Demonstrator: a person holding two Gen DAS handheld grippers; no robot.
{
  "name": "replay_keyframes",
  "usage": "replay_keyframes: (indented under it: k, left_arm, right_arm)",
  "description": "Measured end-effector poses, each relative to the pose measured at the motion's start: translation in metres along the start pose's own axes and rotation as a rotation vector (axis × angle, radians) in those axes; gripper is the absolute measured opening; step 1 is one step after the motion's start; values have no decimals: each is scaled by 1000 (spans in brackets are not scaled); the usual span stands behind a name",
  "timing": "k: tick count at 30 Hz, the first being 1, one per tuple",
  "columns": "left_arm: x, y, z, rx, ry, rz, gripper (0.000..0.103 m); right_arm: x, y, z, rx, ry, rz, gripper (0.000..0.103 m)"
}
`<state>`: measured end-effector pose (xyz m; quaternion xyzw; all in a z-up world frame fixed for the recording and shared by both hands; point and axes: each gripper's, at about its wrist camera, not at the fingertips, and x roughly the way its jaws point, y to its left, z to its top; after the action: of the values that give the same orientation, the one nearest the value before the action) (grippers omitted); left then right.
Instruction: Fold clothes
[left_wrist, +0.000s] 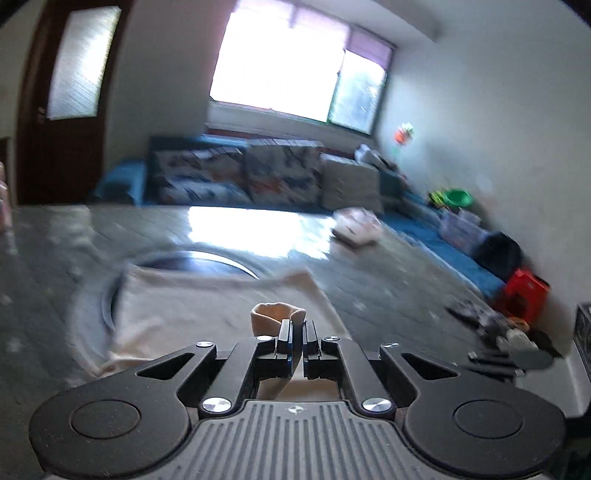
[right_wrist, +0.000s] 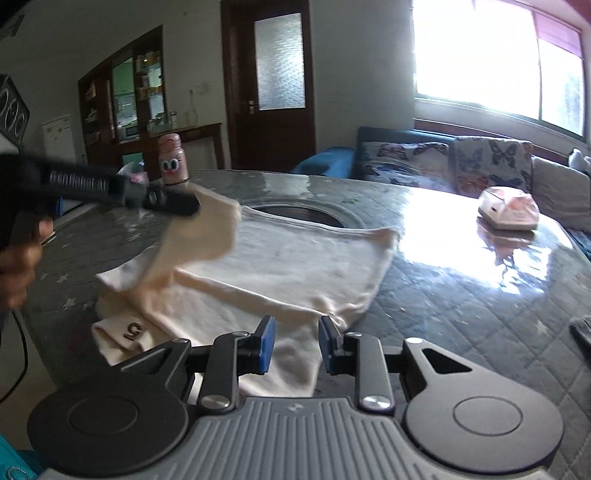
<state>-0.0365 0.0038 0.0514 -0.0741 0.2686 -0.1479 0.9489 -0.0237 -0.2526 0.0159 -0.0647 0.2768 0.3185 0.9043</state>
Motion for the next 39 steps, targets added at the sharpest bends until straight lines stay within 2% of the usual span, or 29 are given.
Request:
replay_keyframes:
  k: [6, 8, 11, 14, 18, 22, 24, 28, 29, 32, 35, 39]
  left_arm:
    - [29, -6, -25, 49, 114, -64, 9]
    - [25, -7, -35, 58, 136, -77, 15]
    - [12, -4, -42, 93, 130, -80, 18]
    - [-4, 9, -44, 133, 107, -27, 18]
    - [-29, 37, -45, 160, 58, 102, 18]
    - [-43, 68, -51, 150, 48, 225, 30]
    - [-47, 81, -55, 136, 56, 269, 30]
    - [-47, 95, -65, 96, 85, 273, 26]
    - [-46, 96, -67, 92, 93, 271, 20]
    - [-46, 98, -73, 97, 114, 270, 12]
    - [-46, 100, -78, 102, 134, 269, 9]
    - [-50, 102, -76, 126, 158, 262, 9]
  right_arm:
    - [2, -5, -4, 16, 19, -18, 25]
    - [5, -3, -2, 13, 21, -14, 25]
    - [7, 2, 1, 3, 22, -4, 25]
    - [12, 8, 5, -14, 22, 15, 25]
    - [22, 16, 10, -27, 42, 46, 26]
    - [36, 27, 12, -49, 59, 51, 26]
    - [41, 33, 14, -59, 59, 57, 26]
    - [49, 41, 21, -87, 44, 83, 26]
    - [52, 43, 22, -94, 44, 87, 26]
    - [62, 48, 25, -110, 58, 97, 26]
    - [76, 48, 23, -124, 91, 82, 26]
    - [82, 35, 19, -66, 114, 87, 26]
